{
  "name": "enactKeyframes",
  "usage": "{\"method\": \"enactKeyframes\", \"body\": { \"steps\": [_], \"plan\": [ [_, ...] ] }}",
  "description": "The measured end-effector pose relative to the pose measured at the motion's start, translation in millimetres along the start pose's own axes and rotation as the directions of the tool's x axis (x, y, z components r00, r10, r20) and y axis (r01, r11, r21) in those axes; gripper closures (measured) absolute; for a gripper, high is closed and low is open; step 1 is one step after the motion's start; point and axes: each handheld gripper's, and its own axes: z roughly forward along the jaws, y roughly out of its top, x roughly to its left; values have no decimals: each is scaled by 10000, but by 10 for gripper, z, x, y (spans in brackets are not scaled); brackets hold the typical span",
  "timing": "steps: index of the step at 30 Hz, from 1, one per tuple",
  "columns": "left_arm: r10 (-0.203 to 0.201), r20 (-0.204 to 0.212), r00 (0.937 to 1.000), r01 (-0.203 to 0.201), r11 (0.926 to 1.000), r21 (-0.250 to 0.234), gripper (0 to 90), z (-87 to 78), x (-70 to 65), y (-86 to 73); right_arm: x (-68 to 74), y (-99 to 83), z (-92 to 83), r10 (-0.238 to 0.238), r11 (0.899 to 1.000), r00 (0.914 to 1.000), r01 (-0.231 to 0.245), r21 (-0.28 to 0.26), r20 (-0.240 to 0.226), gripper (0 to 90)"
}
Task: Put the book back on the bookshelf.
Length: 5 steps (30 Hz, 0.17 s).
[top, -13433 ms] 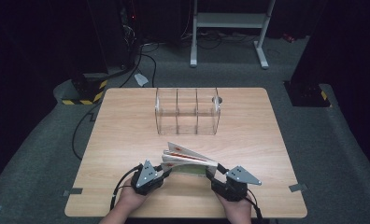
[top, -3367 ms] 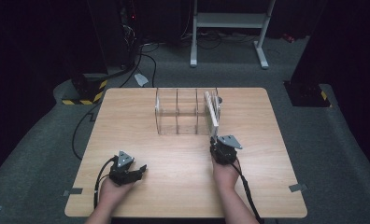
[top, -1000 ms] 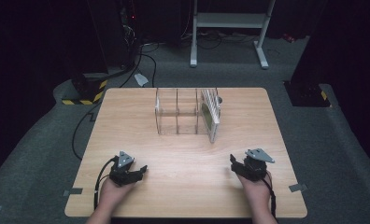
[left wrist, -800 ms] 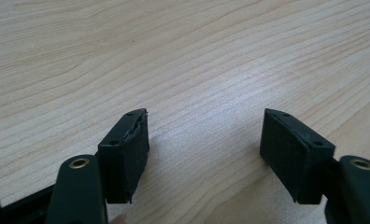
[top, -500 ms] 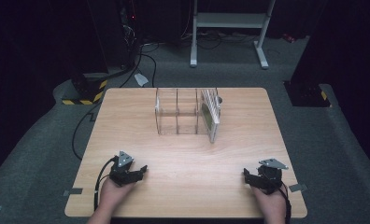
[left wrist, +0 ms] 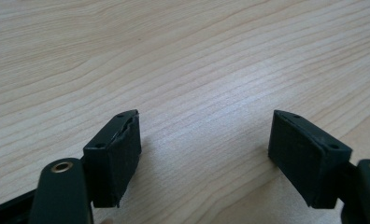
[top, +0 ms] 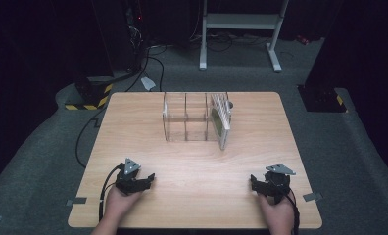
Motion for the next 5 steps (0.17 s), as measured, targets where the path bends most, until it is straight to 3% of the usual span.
{"method": "enactKeyframes", "body": {
  "steps": [5],
  "plan": [
    [51,56,10000,-51,10000,27,245,1,-4,2,-2,-11,-12,-40,10000,10000,40,-1,-29,151]
  ]
}}
